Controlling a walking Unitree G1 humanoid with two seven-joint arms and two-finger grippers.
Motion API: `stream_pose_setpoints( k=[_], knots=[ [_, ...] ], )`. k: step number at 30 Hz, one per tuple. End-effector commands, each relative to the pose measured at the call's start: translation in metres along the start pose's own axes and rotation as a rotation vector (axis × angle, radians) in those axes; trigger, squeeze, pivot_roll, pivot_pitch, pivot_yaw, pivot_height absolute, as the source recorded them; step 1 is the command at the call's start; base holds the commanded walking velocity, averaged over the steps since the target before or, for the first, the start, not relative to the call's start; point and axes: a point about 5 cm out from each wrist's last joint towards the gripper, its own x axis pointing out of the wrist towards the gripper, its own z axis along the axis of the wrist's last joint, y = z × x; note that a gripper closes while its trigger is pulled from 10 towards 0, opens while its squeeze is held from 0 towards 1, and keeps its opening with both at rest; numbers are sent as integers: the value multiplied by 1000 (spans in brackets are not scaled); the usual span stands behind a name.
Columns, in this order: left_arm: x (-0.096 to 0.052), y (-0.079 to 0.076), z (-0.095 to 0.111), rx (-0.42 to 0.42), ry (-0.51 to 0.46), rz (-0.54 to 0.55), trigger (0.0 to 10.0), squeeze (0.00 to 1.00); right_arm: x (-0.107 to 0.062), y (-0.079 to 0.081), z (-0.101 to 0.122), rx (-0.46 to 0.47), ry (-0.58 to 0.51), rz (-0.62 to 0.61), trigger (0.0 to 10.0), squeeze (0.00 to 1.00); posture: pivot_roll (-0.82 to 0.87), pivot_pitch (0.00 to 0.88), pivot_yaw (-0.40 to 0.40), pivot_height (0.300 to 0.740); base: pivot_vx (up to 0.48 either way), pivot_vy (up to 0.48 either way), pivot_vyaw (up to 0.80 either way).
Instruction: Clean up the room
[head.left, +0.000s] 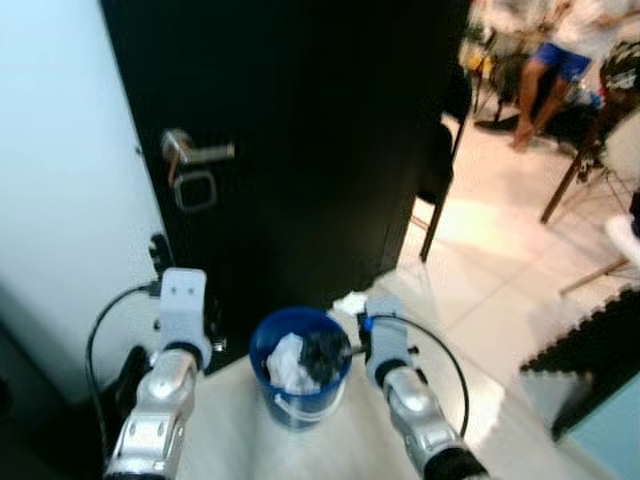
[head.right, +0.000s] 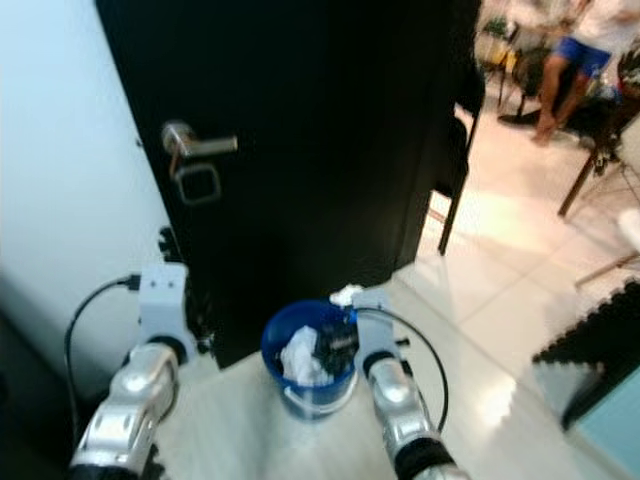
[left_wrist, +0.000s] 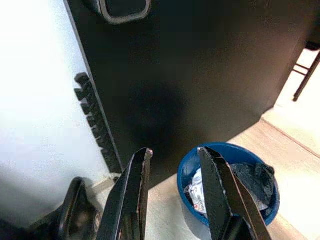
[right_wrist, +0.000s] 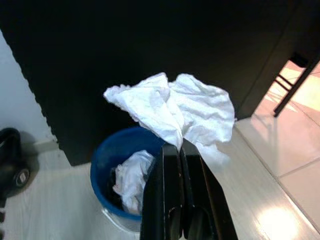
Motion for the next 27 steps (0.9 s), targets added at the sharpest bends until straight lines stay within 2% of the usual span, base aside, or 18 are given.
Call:
stream_pose_setpoints(
  k=[1,12,27],
  knots=[
    [-1,1,-1,14,5,-1,10000,0,0,2,-4,21,23,-5,10000,0,161,0,-72,740,345,0,0],
    [-1,0,-1,25,2,-11,10000,0,2,4,-2,7,29,12,10000,0,165,0,-75,740,347,0,0],
    [5,-6,1,35,4,-68,10000,0,2,-4,-4,15,36,-28,10000,0,158,2,-65,740,347,0,0]
  ],
)
